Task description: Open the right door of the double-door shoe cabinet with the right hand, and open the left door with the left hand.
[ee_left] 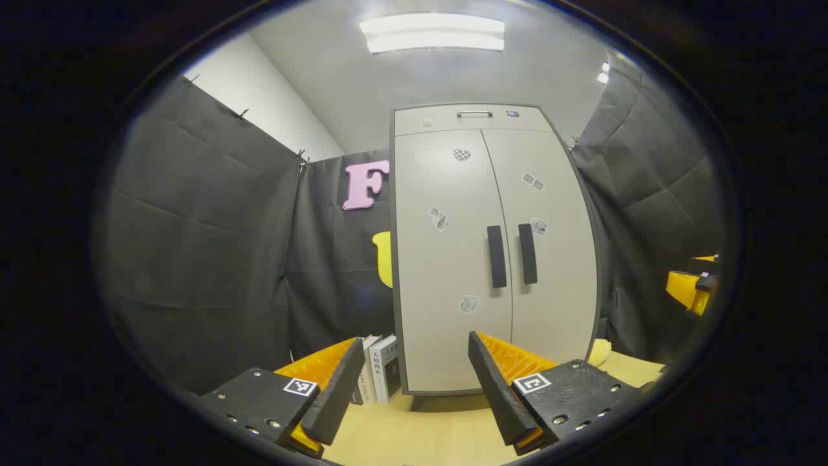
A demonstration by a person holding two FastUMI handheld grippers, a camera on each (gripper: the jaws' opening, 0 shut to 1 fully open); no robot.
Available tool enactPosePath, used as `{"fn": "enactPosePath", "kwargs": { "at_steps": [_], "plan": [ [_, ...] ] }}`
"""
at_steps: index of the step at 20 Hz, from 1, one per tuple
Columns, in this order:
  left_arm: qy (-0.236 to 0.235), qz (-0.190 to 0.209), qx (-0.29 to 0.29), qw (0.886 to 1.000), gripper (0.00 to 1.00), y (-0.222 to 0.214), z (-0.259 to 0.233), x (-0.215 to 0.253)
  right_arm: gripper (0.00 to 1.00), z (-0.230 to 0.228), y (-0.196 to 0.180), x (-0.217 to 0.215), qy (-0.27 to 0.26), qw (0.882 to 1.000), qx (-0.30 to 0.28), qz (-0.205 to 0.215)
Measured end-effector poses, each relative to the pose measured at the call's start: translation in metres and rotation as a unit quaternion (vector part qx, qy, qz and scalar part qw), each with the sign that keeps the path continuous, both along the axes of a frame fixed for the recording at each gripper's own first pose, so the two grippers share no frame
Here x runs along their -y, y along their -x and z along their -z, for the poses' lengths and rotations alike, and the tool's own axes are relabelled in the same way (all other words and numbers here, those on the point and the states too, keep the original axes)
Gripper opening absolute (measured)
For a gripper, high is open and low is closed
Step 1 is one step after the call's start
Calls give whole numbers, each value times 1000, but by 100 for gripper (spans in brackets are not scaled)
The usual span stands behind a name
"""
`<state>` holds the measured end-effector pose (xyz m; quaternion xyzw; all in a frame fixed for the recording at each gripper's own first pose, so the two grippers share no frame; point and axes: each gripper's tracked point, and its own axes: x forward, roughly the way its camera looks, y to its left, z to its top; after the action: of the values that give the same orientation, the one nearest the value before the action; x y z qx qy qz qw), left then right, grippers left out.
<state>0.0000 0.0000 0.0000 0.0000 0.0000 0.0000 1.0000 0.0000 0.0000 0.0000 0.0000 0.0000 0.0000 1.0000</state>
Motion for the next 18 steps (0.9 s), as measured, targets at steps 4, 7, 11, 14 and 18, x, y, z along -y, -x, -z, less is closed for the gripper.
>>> {"fn": "enactPosePath", "kwargs": {
  "at_steps": [4, 7, 11, 14, 18],
  "plan": [
    [0, 6, -2, 1000, 96, -6, 3, 5, 97, 3, -7, 0, 0, 1000, -4, 2],
    [0, 7, -3, 1000, 93, -12, 4, 6, 97, 5, -12, -2, -1, 1000, -7, 2],
    [4, 5, -5, 1000, 94, -18, 8, 5, 97, 6, -18, -4, 1, 1000, -8, 0],
    [3, 4, -5, 1000, 94, -20, 9, 3, 97, 5, -21, -6, 0, 1000, -9, -1],
    [6, 3, -9, 1000, 94, -21, 14, 1, 98, 6, -27, -11, 0, 1000, -9, -5]
  ]
}}
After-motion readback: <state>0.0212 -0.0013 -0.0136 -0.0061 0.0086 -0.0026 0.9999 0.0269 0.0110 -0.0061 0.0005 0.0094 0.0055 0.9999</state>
